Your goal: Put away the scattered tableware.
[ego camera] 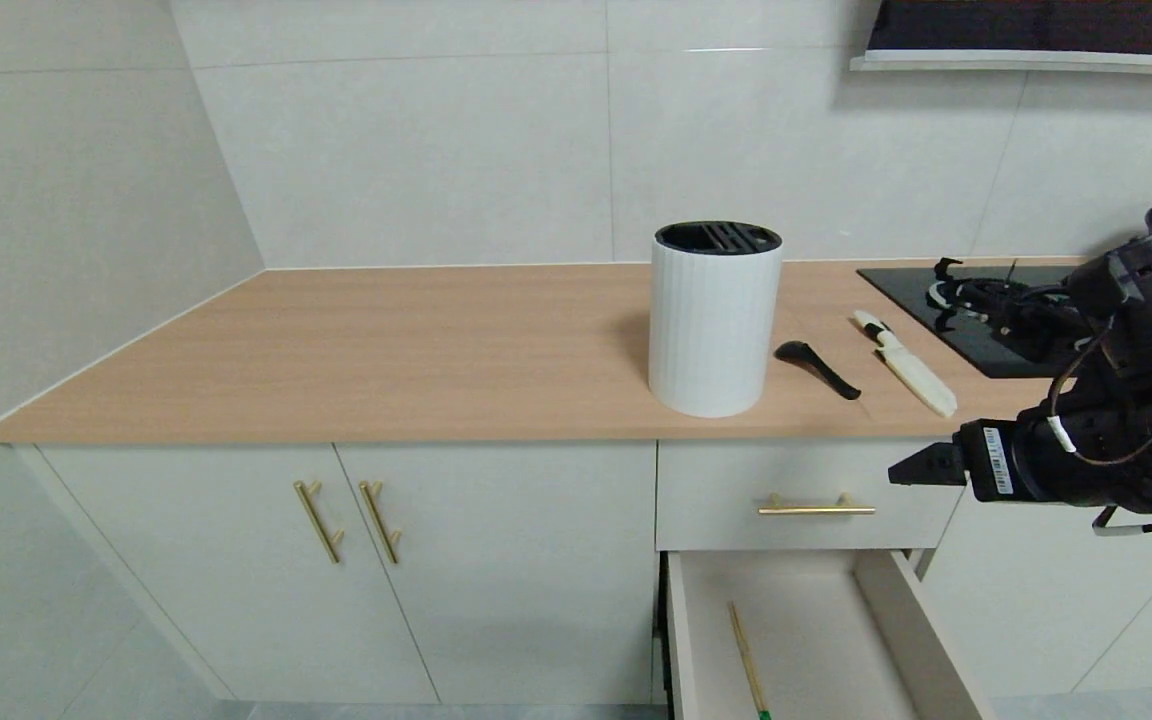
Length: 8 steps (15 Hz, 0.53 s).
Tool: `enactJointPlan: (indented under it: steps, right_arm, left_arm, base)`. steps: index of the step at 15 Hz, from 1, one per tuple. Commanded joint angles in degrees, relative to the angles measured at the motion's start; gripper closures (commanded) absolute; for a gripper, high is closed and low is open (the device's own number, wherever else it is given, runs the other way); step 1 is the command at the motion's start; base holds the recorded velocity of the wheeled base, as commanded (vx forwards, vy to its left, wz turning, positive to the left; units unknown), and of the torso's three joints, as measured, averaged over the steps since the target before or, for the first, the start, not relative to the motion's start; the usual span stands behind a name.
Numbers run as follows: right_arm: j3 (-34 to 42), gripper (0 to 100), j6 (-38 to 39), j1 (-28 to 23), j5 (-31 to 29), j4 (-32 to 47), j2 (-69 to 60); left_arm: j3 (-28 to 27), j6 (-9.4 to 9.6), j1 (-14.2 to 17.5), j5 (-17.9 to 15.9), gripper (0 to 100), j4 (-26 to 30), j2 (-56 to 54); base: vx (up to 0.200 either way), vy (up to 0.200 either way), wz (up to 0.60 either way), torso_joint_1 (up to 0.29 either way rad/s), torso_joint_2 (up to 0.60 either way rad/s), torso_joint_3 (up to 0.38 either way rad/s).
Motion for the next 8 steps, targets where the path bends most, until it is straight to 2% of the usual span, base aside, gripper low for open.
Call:
enactJointPlan:
  steps: [1,3,4,6,8]
  right_arm:
    - [0.0,0,-0.1,0.0,-0.1,0.0,0.3]
    - [0.6,0,-1.0,0.0,-0.3,-2.5,0.4]
    - [1.3,0,-1.1,-0.1,-0.5,-6.3,1.4]
    - [1.1,0,-3.7,-2.3,-2.3,-15.0,5.5]
    - [1.0,0,-7.7,-4.8,-1.6,-22.1,8.6]
  left_arm:
    - [0.0,0.00,0.0,0.0,0,0.0,0.0]
    - [0.0,0.00,0.0,0.0,0,0.0,0.0]
    - [0.0,0.00,0.0,0.0,0,0.0,0.0]
    - [0.0,0.00,0.0,0.0,0,0.0,0.0]
    - [-0.1,0.00,0.0,0.0,0,0.0,0.0]
  base:
    - [0.000,0.000,0.00,0.212,-0.50,-0.286]
    - [0.000,0.000,0.00,0.151,-0.36,-0.198]
    - [0.000,0.000,0.00,0.061,-0.14,-0.076]
    - [0.000,0.000,0.00,0.021,-0.04,-0.023]
    - [0.000,0.000,0.00,0.000,0.00,0.000]
